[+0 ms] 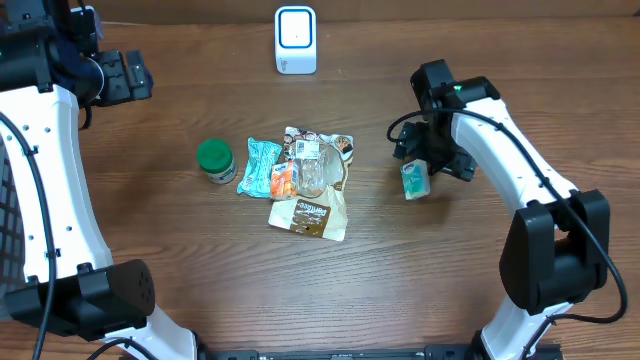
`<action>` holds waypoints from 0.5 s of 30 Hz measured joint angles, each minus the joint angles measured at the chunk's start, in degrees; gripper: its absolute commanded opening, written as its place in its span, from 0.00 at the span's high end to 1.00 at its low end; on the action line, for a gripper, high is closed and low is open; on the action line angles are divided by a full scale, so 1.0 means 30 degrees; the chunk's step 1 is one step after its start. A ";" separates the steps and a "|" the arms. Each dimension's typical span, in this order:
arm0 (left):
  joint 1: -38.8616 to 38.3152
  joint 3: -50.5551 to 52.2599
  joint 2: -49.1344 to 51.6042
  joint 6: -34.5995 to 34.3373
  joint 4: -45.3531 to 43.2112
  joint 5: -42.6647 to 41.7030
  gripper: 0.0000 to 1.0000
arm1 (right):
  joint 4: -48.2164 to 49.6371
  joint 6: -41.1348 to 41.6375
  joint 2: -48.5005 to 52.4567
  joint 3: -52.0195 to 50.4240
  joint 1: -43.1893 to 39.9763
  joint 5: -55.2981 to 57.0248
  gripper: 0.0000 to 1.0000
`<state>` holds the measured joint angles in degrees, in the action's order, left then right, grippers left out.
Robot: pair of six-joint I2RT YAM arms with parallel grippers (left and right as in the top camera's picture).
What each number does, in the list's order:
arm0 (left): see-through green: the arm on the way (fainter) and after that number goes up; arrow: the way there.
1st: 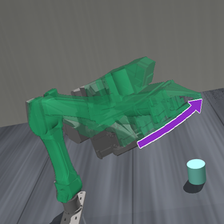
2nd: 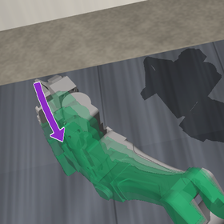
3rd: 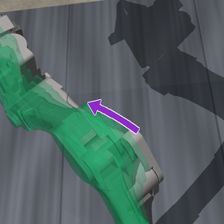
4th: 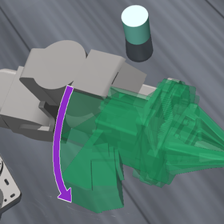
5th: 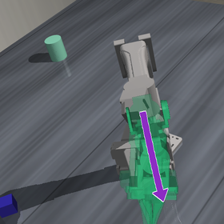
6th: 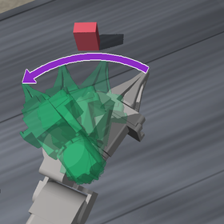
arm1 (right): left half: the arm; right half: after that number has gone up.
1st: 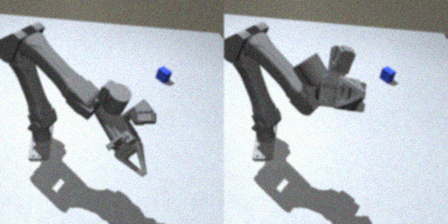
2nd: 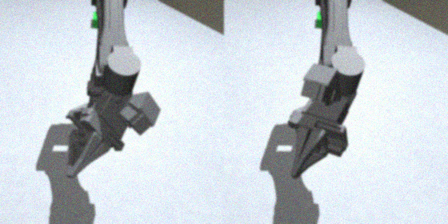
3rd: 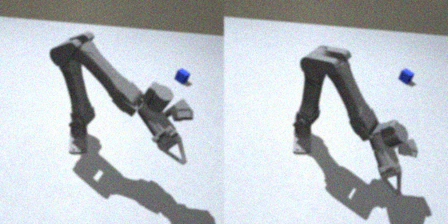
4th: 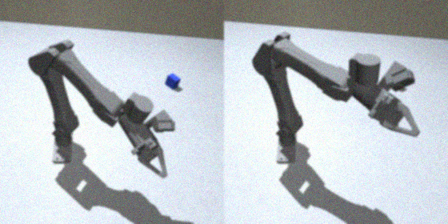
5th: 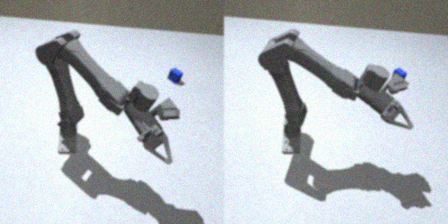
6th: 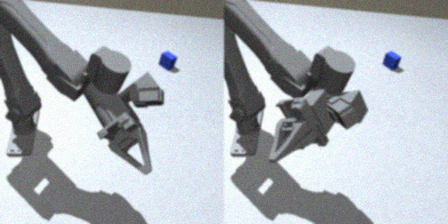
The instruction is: Scan the item barcode
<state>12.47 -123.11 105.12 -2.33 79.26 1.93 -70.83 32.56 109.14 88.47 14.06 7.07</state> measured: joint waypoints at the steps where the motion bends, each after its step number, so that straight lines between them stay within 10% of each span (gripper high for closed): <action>1: 0.0000 -0.0007 0.0000 0.0000 -0.0007 0.0000 0.00 | -0.0168 -0.0080 0.0000 0.0219 -0.0022 -0.0080 0.00; 15: 0.0000 -0.0007 0.0000 0.0000 0.0000 0.0000 0.00 | 0.3351 -0.3854 0.0102 0.2200 0.1821 -0.8750 0.28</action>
<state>12.47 -123.13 105.12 -2.33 79.26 1.93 -60.77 20.99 109.45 95.07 19.53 -19.18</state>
